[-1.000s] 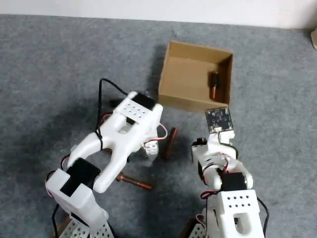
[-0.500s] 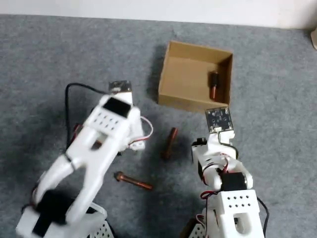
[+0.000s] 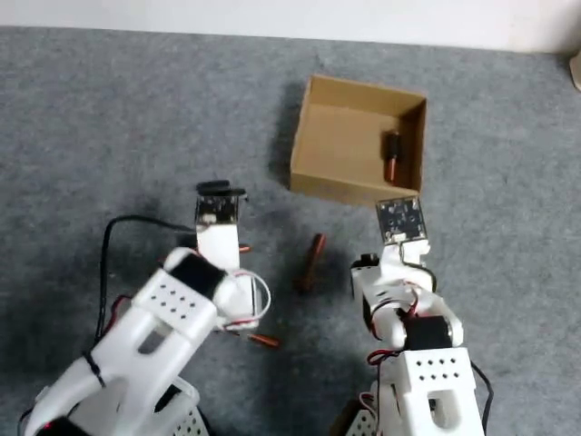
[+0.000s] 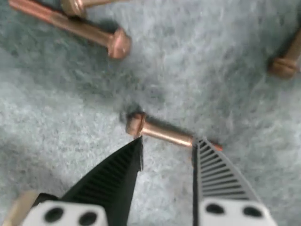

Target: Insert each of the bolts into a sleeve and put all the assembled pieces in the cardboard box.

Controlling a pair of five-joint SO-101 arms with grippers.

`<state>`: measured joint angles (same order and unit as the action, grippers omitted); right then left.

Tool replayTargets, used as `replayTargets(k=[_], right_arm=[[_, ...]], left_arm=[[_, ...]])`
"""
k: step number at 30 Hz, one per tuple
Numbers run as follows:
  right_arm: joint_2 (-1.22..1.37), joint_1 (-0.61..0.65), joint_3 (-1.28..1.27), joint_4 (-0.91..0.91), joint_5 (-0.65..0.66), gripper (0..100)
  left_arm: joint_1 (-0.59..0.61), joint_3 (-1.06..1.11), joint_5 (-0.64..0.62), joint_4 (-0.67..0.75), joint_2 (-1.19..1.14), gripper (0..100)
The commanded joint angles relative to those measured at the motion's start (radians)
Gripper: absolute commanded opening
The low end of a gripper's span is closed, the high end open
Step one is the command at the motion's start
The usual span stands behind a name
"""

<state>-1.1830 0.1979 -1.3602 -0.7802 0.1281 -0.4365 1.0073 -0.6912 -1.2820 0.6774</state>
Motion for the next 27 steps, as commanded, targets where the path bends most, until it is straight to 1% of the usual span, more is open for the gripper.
replayTargets(k=[1, 4, 7, 9, 13, 17, 22, 27], right_arm=[[-0.013, -0.010, 0.005, 0.039, 0.014, 0.5], [-0.013, -0.010, 0.005, 0.039, 0.014, 0.5], [-0.013, -0.010, 0.005, 0.039, 0.014, 0.5], [-0.013, -0.010, 0.005, 0.039, 0.014, 0.5], [-0.013, -0.010, 0.005, 0.039, 0.014, 0.5], [-0.013, -0.010, 0.004, 0.039, 0.014, 0.5], [-0.013, -0.010, 0.004, 0.039, 0.014, 0.5], [-0.013, -0.010, 0.004, 0.039, 0.014, 0.5]], left_arm=[[-0.033, 0.081, -0.011, 0.078, 0.048, 16], [-0.033, 0.137, -0.021, 0.146, 0.050, 17], [-0.042, 0.180, -0.138, 0.195, 0.048, 17], [-0.067, 0.200, -0.192, 0.215, 0.048, 17], [-0.117, 0.236, -0.236, 0.269, 0.048, 17], [-0.133, 0.260, -0.265, 0.307, 0.048, 16], [-0.102, 0.285, -0.265, 0.364, 0.048, 17], [0.028, 0.288, -0.265, 0.446, 0.048, 16]])
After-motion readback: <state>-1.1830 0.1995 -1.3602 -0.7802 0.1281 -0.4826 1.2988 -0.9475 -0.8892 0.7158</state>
